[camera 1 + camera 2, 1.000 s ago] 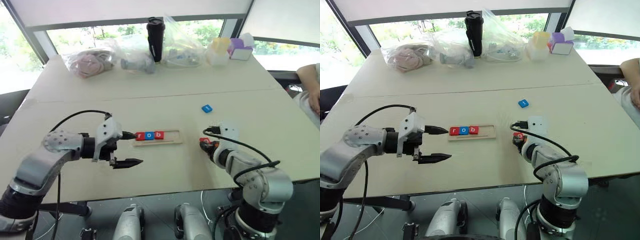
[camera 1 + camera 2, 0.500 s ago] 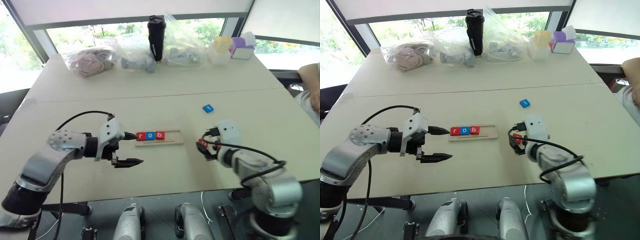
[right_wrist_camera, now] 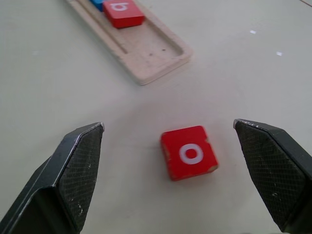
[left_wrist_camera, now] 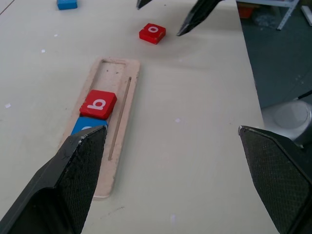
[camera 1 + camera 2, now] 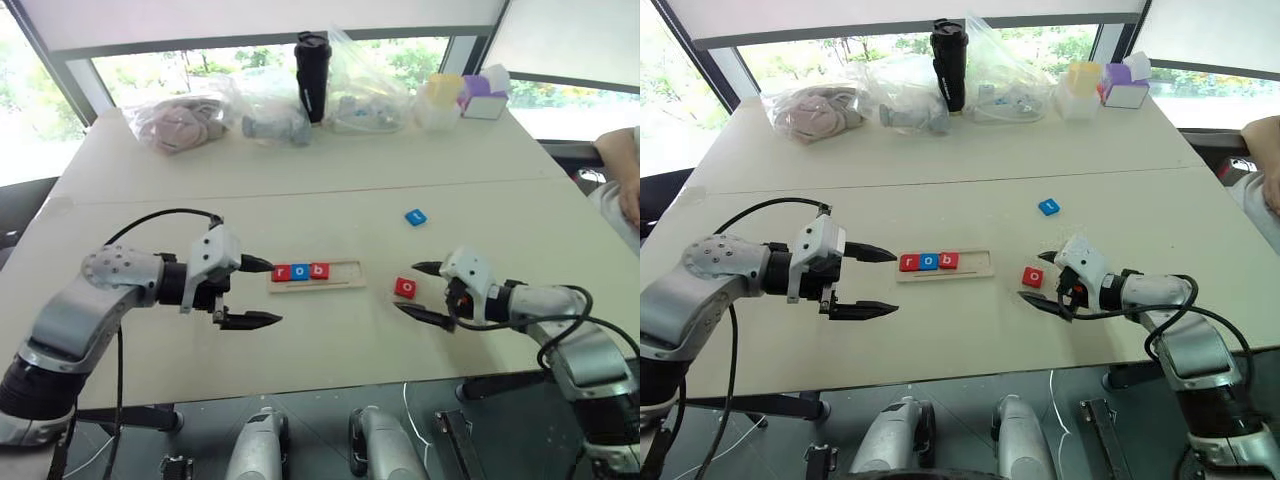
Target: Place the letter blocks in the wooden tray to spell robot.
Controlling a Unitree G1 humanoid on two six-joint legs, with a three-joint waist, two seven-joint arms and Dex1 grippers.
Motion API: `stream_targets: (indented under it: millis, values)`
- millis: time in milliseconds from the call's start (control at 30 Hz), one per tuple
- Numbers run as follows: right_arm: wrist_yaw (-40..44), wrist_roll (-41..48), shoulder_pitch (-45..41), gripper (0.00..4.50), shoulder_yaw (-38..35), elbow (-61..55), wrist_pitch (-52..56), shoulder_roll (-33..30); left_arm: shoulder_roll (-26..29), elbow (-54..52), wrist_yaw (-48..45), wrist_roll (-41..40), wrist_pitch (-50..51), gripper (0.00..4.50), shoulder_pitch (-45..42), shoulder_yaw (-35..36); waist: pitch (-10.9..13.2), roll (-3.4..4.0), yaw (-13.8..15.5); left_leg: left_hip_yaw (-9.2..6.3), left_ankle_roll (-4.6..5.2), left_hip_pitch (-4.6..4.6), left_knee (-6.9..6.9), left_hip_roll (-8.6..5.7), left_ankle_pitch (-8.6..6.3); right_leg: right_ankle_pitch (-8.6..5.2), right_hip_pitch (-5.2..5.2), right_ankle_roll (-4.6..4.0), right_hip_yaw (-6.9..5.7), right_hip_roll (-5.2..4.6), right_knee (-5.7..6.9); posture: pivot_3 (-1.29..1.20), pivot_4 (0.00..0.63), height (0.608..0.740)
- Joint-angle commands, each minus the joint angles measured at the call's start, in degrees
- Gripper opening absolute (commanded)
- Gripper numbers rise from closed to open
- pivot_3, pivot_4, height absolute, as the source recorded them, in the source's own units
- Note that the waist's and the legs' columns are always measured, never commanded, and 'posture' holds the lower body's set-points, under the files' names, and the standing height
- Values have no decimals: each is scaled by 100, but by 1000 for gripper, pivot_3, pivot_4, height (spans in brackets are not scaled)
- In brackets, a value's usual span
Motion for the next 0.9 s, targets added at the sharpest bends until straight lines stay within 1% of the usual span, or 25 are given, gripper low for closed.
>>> stream_targets:
  millis: [33, 133, 300, 333, 400, 467, 500, 533, 567, 767, 900]
  values:
    - [215, -39, -211, 4425, 28, 604, -455, 2, 18, -120, -58, 14, -140, 4500, -59, -9, 0, 0, 16, 0, 0, -1, 0, -1, 0, 0, 0, -1, 0, 0, 0, 0, 150, 740]
    - [428, -28, -342, 4425, 91, 1032, -584, -25, -3, -129, -41, -12, -111, 4500, -72, -6, 0, 0, 21, 1, 1, -1, 0, -2, 0, 9, 0, -15, 0, 0, 4, 0, 150, 740]
    - [615, -26, -546, 4425, 138, 1542, -735, -7, -5, -102, -35, 39, -139, 4500, -60, -27, 0, 0, 7, 1, 1, 4, 8, -2, 1, 7, 0, -9, 2, 0, 20, 0, 150, 740]
    - [652, -21, -582, 4203, 154, 1605, -755, 0, -7, -97, -31, 55, -148, 4500, -58, -37, 0, 0, 6, 1, 1, 6, 9, -2, 1, 0, 0, 2, 2, 0, 23, 0, 150, 740]
    - [705, -64, -661, 3580, 223, 1722, -829, 31, -14, -99, -13, 90, -168, 4500, -32, -51, 0, -1, 3, 1, 0, 11, 10, -1, 1, -1, 2, 3, 2, 0, 26, 0, 150, 740]
    - [726, -123, -736, 2476, 285, 1806, -917, 70, -26, -106, 17, 132, -183, 4500, 0, -61, 0, 0, 1, 1, 0, 12, 9, -1, 1, -1, 3, 3, 3, 0, 27, 0, 150, 740]
    - [740, -124, -756, 2031, 299, 1823, -926, 85, -26, -107, 23, 147, -188, 4500, 17, -57, 0, 0, 0, 1, 0, 13, 9, -1, 1, -1, 3, 2, 4, 0, 27, 0, 150, 740]
    - [752, -123, -767, 1433, 304, 1835, -931, 92, -30, -111, 27, 161, -188, 4500, 29, -54, 0, 0, 1, 1, 0, 13, 9, -1, 1, 0, 3, 2, 4, 0, 27, 0, 150, 740]
    - [765, -124, -770, 1161, 311, 1837, -933, 95, -32, -113, 26, 173, -190, 4500, 43, -48, 0, 0, 1, 1, 0, 13, 9, -1, 1, 0, 3, 1, 4, 0, 27, 0, 150, 740]
    - [792, -153, -855, 1165, 335, 1721, -971, 81, -18, -61, 10, 234, -230, 4500, 91, -3, 0, 0, 7, 2, 0, 13, 10, -1, 2, 2, 5, -2, 5, 0, 28, 0, 150, 740]
    - [843, -170, -1338, 1165, 421, 1561, -947, 120, 2, 21, -14, 286, -272, 4500, 77, 34, 0, 0, -13, 5, 0, 14, 13, -1, 2, 2, 4, -1, 7, 0, 30, 0, 150, 740]
